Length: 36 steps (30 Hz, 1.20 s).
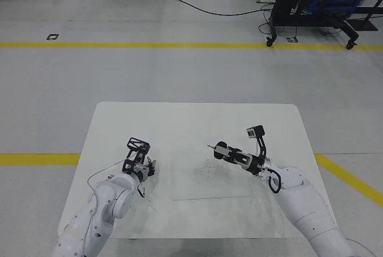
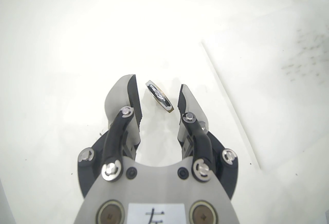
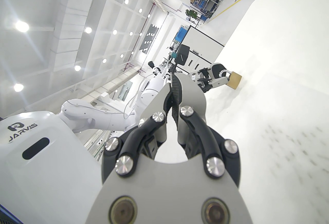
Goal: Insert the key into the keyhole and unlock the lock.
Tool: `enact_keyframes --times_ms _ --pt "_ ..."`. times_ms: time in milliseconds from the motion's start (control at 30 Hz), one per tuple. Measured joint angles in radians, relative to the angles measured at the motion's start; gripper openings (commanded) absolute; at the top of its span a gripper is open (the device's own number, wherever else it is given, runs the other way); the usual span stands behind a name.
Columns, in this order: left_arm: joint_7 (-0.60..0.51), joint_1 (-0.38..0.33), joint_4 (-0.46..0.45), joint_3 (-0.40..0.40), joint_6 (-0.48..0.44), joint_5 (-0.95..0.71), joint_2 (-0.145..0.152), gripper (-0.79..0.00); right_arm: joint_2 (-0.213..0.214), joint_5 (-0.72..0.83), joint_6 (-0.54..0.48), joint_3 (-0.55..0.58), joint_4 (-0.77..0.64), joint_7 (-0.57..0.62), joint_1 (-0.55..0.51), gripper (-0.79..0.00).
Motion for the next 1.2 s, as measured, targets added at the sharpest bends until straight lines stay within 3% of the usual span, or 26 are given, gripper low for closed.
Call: enact_keyframes --times_ms 67,133,1200 --pt "0.002 0.001 -0.003 0.0 0.003 0.005 -0.001 -0.576 0.0 0.0 0.0 0.0 0.0 0.0 0.0 -0.785" --pt "0.001 0.002 -0.006 0.002 0.002 0.01 -0.003 -0.785 0.0 0.0 0.0 0.0 0.0 0.0 0.0 -0.785" --pt "-0.043 0.021 -0.022 -0.025 -0.019 0.039 -0.018 -0.785 0.0 0.0 0.0 0.0 0.0 0.0 0.0 -0.785"
